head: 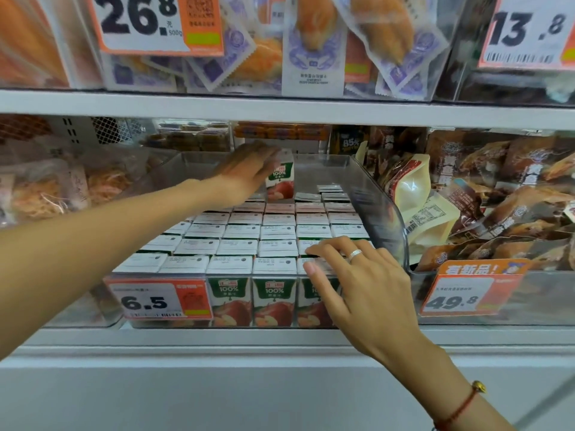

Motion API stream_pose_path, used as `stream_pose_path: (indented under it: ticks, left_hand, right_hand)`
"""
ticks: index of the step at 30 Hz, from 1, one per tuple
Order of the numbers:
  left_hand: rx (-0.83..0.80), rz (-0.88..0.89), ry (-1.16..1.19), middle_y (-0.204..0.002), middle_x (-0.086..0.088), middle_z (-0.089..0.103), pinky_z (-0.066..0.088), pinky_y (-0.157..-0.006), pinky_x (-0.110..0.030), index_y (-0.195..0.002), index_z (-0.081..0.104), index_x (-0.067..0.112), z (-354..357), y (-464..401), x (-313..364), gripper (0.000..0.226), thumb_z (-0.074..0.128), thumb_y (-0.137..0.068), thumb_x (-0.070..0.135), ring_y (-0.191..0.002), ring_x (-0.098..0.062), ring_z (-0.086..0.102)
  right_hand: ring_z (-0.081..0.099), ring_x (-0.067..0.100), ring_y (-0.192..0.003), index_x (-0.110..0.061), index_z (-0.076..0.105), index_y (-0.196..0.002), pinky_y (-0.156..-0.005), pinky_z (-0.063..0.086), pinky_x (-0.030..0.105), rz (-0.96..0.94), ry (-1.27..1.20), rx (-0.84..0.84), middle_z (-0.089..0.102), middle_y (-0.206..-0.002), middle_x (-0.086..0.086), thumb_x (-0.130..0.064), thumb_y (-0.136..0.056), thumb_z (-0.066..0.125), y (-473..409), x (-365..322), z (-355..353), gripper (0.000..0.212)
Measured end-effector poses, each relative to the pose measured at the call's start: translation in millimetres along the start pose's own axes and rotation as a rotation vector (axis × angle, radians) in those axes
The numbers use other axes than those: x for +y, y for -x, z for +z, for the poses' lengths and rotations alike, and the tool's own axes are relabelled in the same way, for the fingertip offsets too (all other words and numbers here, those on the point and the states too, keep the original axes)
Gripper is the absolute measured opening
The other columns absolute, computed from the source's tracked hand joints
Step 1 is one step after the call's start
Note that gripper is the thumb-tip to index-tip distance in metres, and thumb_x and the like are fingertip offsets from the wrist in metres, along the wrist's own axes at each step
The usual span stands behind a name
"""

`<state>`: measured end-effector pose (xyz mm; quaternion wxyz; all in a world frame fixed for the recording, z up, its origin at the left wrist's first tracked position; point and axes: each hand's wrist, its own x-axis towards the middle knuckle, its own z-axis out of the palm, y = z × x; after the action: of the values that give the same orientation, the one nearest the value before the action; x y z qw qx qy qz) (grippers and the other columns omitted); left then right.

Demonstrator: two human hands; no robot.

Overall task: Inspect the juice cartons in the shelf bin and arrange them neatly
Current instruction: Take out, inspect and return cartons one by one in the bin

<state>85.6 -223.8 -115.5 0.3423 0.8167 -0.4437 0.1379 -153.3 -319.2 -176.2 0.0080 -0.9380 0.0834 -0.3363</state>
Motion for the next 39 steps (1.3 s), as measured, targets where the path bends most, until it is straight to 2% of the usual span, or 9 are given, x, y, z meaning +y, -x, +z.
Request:
stream_pose_path:
  ticks: [3,6,11,15,19,24,31,36,39]
  left_hand:
    - [0.093,0.015,0.040,-0.140,-0.005,0.055,0.045,-0.096,-0.032,-0.141,0.047,0.016,-16.4,13.4,16.9,0.041,0.038,-0.105,0.032,-0.126,-0.021,0.052]
    - [0.234,-0.074,0.164,-0.102,0.003,0.066,0.039,-0.067,-0.013,-0.126,0.058,0.015,-25.8,44.0,42.1,0.032,0.041,-0.105,0.031,-0.093,-0.013,0.058]
    - [0.238,-0.206,0.501,-0.111,-0.002,0.066,0.053,-0.081,-0.022,-0.132,0.056,0.012,-46.5,107.2,71.3,0.037,0.045,-0.102,0.031,-0.100,-0.010,0.062]
    - [0.286,-0.347,0.717,-0.101,0.019,0.067,0.046,-0.069,-0.002,-0.120,0.063,0.022,-63.0,166.5,89.1,0.029,0.053,-0.097,0.037,-0.089,0.015,0.062]
    - [0.279,-0.533,0.902,-0.087,0.011,0.076,0.049,-0.055,-0.008,-0.105,0.066,0.027,-69.0,210.0,95.7,0.019,0.058,-0.092,0.040,-0.077,0.006,0.069]
    - [0.246,-0.628,0.958,-0.084,0.011,0.077,0.051,-0.055,-0.011,-0.102,0.068,0.027,-73.1,230.4,89.2,0.021,0.065,-0.087,0.040,-0.075,0.000,0.072]
    - [0.090,-0.681,0.965,-0.096,0.001,0.077,0.057,-0.072,-0.018,-0.117,0.067,0.021,-77.3,241.1,74.7,0.034,0.062,-0.091,0.042,-0.088,-0.007,0.072]
    - [0.063,-0.632,0.891,-0.114,0.007,0.070,0.056,-0.081,-0.021,-0.122,0.063,0.025,-72.6,239.6,73.3,0.041,0.066,-0.086,0.045,-0.101,-0.008,0.069]
    - [-0.022,-0.606,0.875,-0.098,0.008,0.076,0.052,-0.065,-0.010,-0.112,0.069,0.024,-71.3,240.0,71.2,0.033,0.067,-0.086,0.043,-0.088,-0.003,0.072]
  right_hand:
    - [0.059,0.014,-0.093,-0.030,0.065,-0.110,-0.073,0.037,0.028,-0.005,0.010,-0.061,0.065,-0.106,-0.012,-0.052,-0.100,0.025,-0.5,0.2,-2.2,0.047]
    - [0.059,0.016,-0.096,-0.030,0.064,-0.114,-0.077,0.038,0.030,-0.019,0.004,-0.122,0.064,-0.110,-0.011,-0.053,-0.099,0.021,-1.7,-0.3,-7.5,0.051]
    - [0.054,0.018,-0.112,-0.027,0.061,-0.123,-0.089,0.034,0.031,0.013,-0.062,-0.290,0.061,-0.121,-0.006,-0.053,-0.101,0.027,-9.7,-4.1,-23.0,0.048]
    - [0.059,0.007,-0.106,-0.021,0.069,-0.114,-0.089,0.042,0.026,0.286,-0.722,-0.250,0.068,-0.116,-0.005,-0.065,-0.089,0.023,-14.2,-33.8,-46.8,0.069]
    - [0.069,0.002,-0.080,-0.029,0.072,-0.099,-0.071,0.052,0.019,0.491,-1.159,-0.389,0.075,-0.088,-0.011,-0.067,-0.089,0.027,-16.5,-76.2,-57.0,0.059]
    - [0.072,0.012,-0.086,-0.026,0.068,-0.107,-0.076,0.059,0.023,0.406,-1.167,-0.521,0.075,-0.097,-0.005,-0.056,-0.079,0.062,2.0,-102.1,-47.6,0.041]
    - [0.070,0.014,-0.099,-0.023,0.071,-0.105,-0.099,0.051,0.042,0.455,-1.106,-0.558,0.074,-0.103,-0.004,-0.049,-0.088,0.060,15.0,-111.3,-37.1,0.033]
    - [0.071,0.012,-0.092,-0.022,0.071,-0.100,-0.085,0.059,0.031,0.513,-1.164,-0.405,0.074,-0.097,-0.004,-0.045,-0.091,0.058,16.0,-117.1,-31.7,0.028]
    - [0.072,0.014,-0.088,-0.018,0.070,-0.099,-0.071,0.059,0.022,0.574,-1.223,-0.329,0.073,-0.099,0.003,-0.041,-0.091,0.060,16.1,-120.3,-30.1,0.026]
